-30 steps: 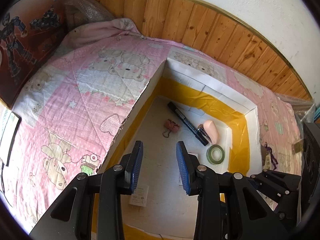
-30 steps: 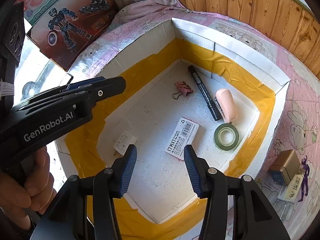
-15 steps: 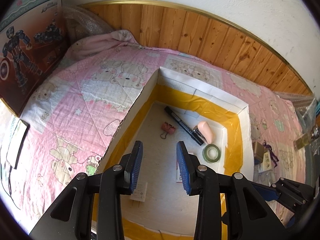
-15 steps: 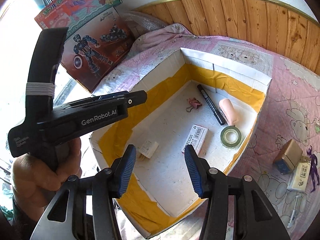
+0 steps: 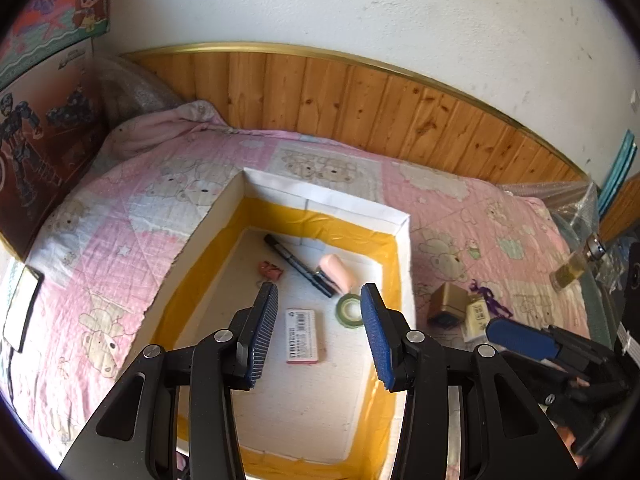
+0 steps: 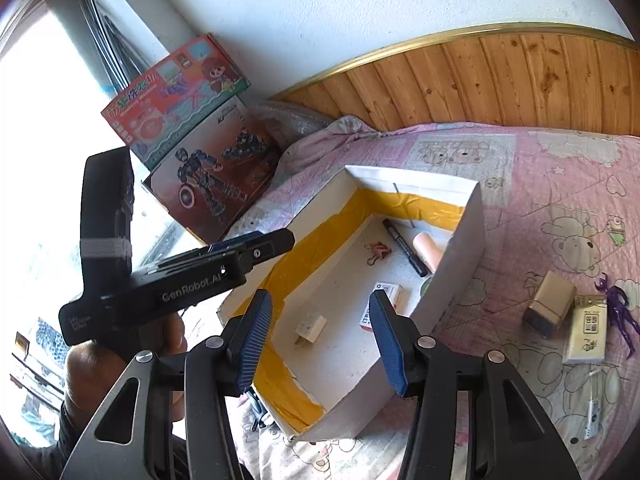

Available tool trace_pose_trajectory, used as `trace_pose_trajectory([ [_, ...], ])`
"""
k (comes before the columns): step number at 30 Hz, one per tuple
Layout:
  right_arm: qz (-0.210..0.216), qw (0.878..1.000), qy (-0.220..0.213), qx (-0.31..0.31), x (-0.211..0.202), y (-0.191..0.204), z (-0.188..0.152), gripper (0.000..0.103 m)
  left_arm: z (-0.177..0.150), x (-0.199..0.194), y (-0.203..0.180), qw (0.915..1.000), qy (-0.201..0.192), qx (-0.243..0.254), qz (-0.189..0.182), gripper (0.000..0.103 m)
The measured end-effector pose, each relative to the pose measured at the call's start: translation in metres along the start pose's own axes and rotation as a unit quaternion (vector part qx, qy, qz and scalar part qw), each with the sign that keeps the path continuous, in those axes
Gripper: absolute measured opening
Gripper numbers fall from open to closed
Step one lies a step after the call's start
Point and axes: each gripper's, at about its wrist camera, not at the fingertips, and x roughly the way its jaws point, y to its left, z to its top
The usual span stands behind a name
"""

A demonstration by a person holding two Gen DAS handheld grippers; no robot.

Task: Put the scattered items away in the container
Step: 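Raise both tools out of the box and move back over the bedspread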

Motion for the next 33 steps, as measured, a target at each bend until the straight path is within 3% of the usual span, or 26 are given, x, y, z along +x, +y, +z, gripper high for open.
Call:
trace_pose_trajectory([
  [7, -0.019, 0.999, -0.038, 0.029, -0.048, -0.042, 0.007, 0.052, -0.008, 0.009, -0.047, 0.9967, 0.017, 0.010, -0.079, 0.046],
  [11, -0.051, 0.997, -0.036, 0.052, -0.063, -0.073, 0.003, 0.052, -0.013, 0.024, -0.077, 0.9944, 0.035, 0.029, -0.095, 0.046],
  [16, -0.151, 0.986, 0.004, 0.070, -0.064, -0.122, -0.010, 0.052, -0.018, 0.049, -0.110, 0.9925, 0.056, 0.056, -0.094, 0.046],
  [20, -0.195, 0.976, 0.046, 0.083, -0.054, -0.160, -0.023, 0.057, -0.022, 0.074, -0.131, 0.9901, 0.076, 0.078, -0.088, 0.048],
  [33, -0.254, 0.957, 0.140, -0.024, 0.013, -0.183, -0.046, 0.067, -0.035, 0.154, -0.168, 0.9838, 0.124, 0.092, -0.092, 0.049],
])
